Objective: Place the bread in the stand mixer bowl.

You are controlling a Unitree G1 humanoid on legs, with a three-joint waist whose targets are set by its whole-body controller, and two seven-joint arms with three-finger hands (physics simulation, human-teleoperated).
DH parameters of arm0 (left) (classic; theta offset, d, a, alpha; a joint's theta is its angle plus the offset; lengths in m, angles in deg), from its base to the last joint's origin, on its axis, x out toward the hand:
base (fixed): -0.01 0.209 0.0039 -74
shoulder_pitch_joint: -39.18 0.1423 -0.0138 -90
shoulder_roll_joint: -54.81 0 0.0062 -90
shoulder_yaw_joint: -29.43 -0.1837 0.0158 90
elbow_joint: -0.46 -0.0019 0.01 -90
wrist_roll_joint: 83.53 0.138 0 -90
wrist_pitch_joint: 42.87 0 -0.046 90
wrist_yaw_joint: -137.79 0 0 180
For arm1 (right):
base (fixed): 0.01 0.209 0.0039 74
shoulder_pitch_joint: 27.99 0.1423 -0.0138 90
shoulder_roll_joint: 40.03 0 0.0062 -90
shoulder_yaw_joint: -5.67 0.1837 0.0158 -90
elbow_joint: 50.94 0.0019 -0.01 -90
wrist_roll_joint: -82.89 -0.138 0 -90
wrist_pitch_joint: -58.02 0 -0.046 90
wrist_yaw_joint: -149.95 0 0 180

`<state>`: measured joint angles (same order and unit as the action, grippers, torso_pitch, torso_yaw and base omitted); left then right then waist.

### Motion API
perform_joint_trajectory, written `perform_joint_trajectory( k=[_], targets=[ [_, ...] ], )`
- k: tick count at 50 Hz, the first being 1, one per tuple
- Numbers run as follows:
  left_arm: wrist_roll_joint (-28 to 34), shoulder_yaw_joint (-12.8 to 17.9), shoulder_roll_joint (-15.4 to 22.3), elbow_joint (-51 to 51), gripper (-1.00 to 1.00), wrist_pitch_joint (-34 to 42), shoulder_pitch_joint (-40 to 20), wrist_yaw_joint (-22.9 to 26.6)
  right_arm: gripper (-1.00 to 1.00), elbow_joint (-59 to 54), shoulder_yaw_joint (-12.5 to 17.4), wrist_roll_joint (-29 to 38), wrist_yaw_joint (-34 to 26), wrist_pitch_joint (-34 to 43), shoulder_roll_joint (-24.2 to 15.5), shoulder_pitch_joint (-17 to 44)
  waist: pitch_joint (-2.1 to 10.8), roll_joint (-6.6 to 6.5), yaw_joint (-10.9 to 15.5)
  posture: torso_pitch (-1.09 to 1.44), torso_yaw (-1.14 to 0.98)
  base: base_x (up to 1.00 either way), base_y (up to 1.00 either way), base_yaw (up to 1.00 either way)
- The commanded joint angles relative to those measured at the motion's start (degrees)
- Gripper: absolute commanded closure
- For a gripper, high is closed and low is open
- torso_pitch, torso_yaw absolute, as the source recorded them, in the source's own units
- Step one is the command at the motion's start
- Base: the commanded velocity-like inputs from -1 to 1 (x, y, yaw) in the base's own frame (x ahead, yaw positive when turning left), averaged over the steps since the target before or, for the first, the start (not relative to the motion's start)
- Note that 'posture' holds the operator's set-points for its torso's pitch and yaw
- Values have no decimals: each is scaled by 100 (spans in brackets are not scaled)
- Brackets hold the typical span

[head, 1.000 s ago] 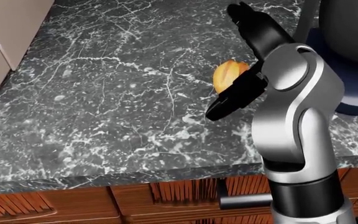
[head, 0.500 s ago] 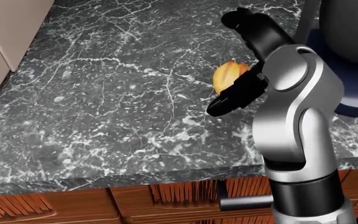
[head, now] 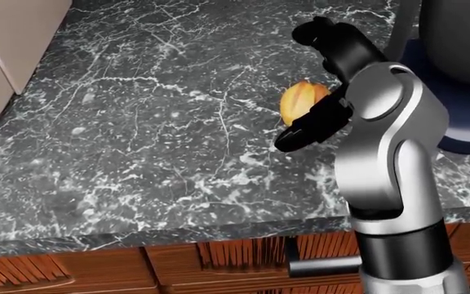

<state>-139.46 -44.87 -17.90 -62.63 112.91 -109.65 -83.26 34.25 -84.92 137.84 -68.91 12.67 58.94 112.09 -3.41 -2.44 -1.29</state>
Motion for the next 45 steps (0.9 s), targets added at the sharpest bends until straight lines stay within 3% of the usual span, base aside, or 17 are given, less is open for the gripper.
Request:
perform_joint_trajectory(
  k=[1,28,45],
  targets=[
    [24,91,75,65,-100,-139,-172,-4,-62,157,16,-6,127,-112,-43,203,162,-10,-1,0,0,0,0,0],
    [-35,77,107,61,-100,-161,-174,-45,-54,-206,30,-294,467,-247,-119,223,168,-2,13,0,0,0,0,0],
    [-19,59,89,51,-100,-155,-182,-50,-62,-934,87,-683,1097,-668,-188,450,175,-1,13,0,0,0,0,0]
  ],
)
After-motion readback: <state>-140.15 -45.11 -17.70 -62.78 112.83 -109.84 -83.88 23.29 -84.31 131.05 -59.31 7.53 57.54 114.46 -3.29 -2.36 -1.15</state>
